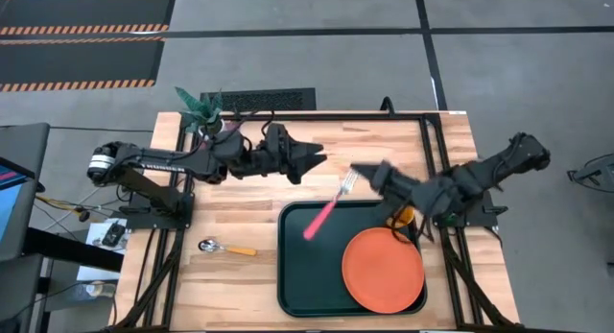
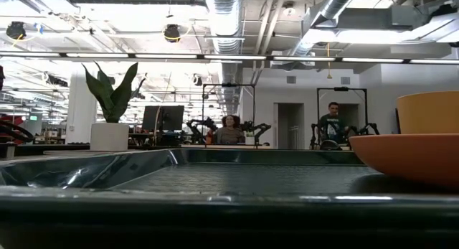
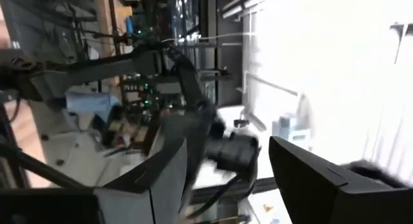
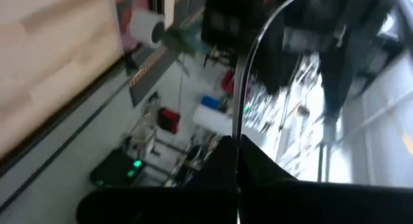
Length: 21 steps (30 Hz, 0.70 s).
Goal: Pick and place plate/cup/fork/spoon on tray
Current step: Put the pink fork next to the orange plate on the black tray
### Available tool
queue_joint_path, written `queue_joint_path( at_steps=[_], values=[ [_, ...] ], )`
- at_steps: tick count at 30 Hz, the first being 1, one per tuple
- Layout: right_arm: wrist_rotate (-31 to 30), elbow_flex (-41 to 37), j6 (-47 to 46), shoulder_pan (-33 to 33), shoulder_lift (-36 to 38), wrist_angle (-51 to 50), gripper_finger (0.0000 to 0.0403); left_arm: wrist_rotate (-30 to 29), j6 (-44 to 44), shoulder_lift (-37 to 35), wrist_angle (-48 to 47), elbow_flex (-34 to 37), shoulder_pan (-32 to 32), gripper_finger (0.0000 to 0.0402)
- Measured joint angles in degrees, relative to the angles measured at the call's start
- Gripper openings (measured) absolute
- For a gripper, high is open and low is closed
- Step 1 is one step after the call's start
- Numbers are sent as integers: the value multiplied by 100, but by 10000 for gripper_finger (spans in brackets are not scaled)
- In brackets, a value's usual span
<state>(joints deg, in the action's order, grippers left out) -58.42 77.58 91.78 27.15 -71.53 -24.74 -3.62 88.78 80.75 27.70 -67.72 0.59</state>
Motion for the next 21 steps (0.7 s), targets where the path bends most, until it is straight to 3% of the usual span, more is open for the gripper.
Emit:
queue_joint_path(
  at_steps=[5,10,21],
  values=[
    [-60,-10,-109,47,10,518,1,350,144,-3,-222,-4,5,206],
    [-36,-16,343,55,-11,1053,1,450,252,-2,-705,-4,10,202],
    [472,-15,428,-342,-295,1076,1,661,431,-2,-637,-4,12,178]
  ],
)
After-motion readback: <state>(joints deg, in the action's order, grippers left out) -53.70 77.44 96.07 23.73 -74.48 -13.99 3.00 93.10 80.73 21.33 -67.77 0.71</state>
